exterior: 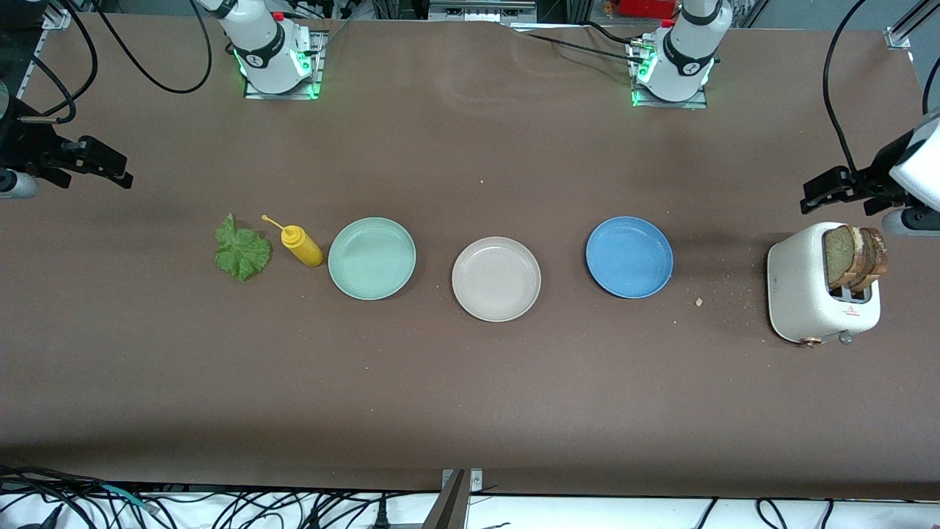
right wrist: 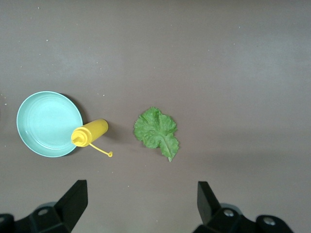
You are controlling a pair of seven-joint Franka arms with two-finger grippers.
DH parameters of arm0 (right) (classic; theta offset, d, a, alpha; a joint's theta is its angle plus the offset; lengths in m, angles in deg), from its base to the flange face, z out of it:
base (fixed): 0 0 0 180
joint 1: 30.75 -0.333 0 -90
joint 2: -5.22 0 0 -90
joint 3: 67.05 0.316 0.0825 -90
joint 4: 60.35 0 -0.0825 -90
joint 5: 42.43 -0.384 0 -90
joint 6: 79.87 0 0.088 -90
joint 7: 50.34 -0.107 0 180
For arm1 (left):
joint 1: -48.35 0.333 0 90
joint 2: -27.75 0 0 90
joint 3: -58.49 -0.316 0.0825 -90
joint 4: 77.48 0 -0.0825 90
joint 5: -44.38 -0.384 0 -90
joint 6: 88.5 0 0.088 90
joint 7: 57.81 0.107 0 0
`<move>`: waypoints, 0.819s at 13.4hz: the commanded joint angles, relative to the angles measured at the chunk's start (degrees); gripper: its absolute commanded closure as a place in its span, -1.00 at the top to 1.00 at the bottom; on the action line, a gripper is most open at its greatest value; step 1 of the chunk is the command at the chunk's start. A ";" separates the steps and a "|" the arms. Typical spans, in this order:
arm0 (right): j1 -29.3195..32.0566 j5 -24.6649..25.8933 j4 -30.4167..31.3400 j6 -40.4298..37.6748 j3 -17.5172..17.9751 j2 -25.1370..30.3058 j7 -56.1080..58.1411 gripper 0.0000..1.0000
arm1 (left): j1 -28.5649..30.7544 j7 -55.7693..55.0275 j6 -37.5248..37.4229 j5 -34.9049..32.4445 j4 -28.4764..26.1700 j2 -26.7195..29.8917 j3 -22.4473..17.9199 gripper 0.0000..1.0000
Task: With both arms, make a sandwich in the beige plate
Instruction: 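Reach the left gripper down to the toast slices in the toaster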
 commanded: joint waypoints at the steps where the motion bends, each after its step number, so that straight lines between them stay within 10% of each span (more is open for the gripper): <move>1: -0.14 -0.45 -0.30 -0.55 -0.19 0.29 0.82 1.00 | 3.31 4.46 1.29 0.78 0.05 -1.77 0.31 1.00; 11: -0.14 -0.53 -0.30 -0.73 -0.19 0.29 0.82 1.00 | 12.01 19.50 21.93 0.78 -16.29 -2.21 0.31 1.00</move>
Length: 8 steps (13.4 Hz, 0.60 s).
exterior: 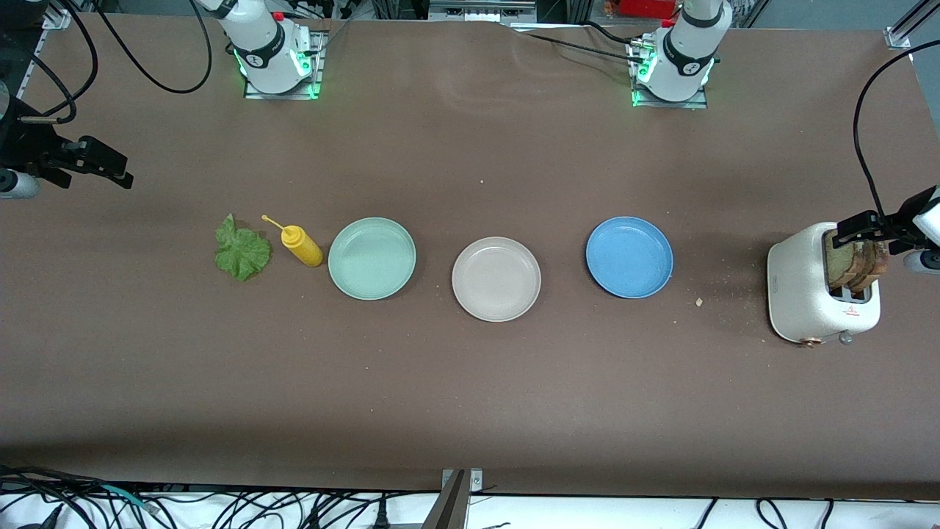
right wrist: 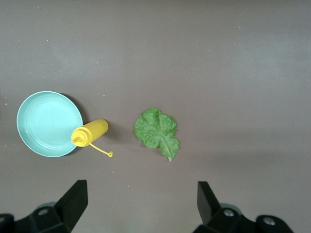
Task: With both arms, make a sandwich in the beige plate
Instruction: 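Reach the left gripper down to the toast slices in the toaster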
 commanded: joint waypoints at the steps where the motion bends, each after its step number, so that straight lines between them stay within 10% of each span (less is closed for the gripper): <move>1: -0.14 -0.44 -0.30 -0.73 -0.21 0.38 0.82 1.00 | 1.65 3.87 4.41 0.78 -4.41 1.17 0.44 1.00; 8: -0.14 -0.44 -0.30 -0.73 -0.21 0.39 0.82 1.00 | 2.45 4.41 8.73 0.86 -8.03 0.82 0.44 1.00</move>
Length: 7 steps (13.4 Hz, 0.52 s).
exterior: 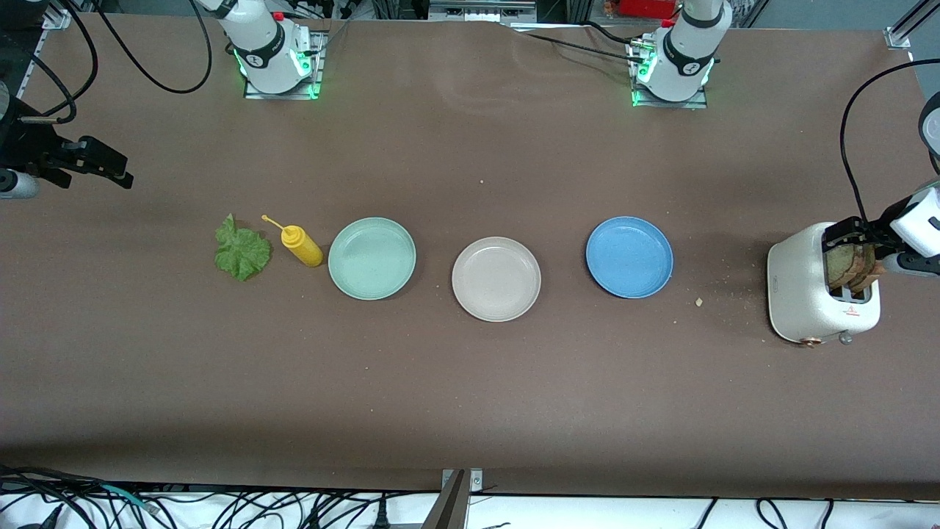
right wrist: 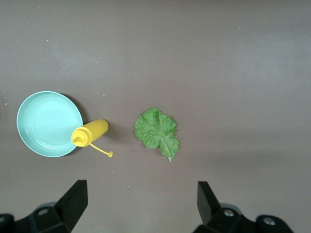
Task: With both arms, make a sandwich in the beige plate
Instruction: 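Reach the left gripper down to the toast slices in the toaster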
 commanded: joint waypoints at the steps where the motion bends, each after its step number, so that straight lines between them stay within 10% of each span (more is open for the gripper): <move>1: -0.14 -0.44 -0.30 -0.72 -0.21 0.39 0.82 1.00 | 0.81 1.58 1.84 0.86 -1.88 0.65 0.42 1.00; 7: -0.14 -0.53 -0.30 -0.81 -0.30 0.39 0.82 1.00 | 1.52 1.58 3.52 0.86 -2.59 -0.58 0.42 1.00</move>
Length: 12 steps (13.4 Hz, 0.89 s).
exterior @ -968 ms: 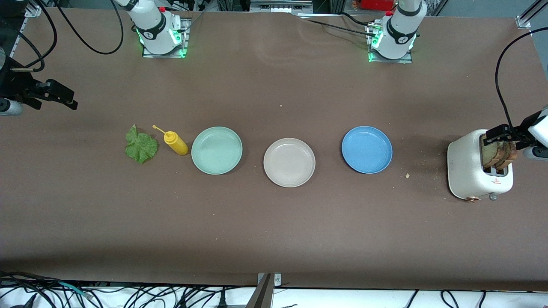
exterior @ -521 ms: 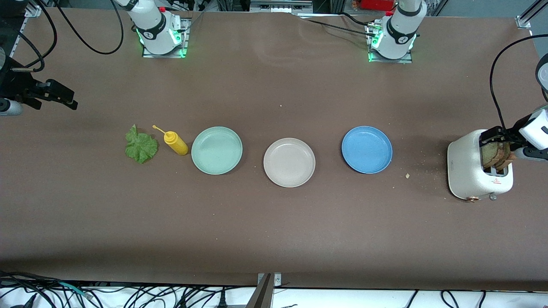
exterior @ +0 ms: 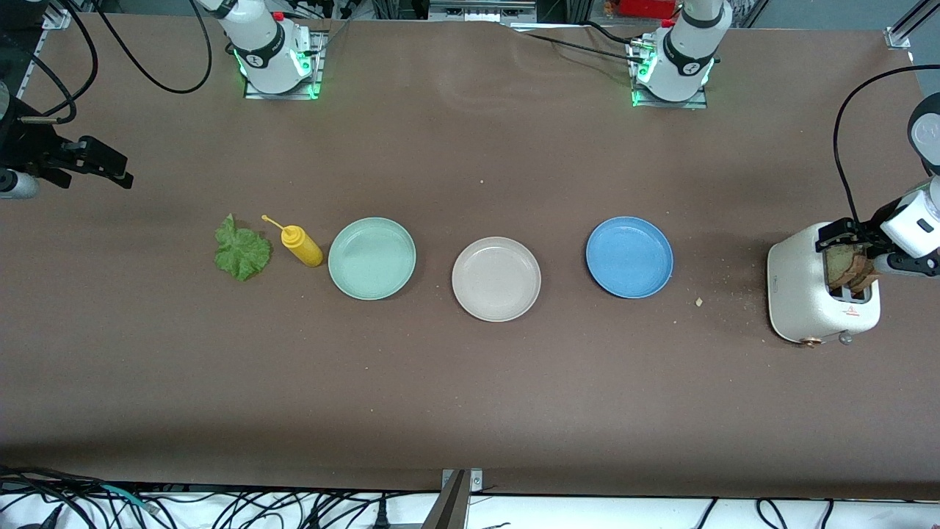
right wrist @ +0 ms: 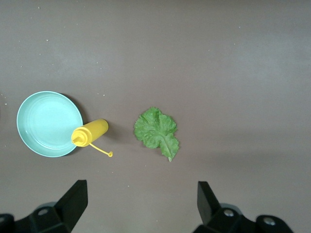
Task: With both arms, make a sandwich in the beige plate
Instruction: 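Reach the left gripper down to the toast slices in the toaster, then close the left gripper on one toast slice in the toaster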
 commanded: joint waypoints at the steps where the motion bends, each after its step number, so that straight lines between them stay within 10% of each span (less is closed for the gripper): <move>1: -0.14 -0.53 -0.30 -0.81 -0.30 0.39 0.73 1.00 | 0.87 1.57 1.37 0.78 -0.39 -0.36 0.43 1.00; 5: -0.14 -0.53 -0.30 -0.72 -0.30 0.39 0.73 1.00 | 1.22 1.57 1.46 0.86 -0.39 -1.42 0.43 1.00; 12: -0.14 -0.53 -0.30 -0.81 -0.12 0.39 0.82 1.00 | 2.18 3.75 1.37 0.78 -0.39 -2.04 0.43 0.09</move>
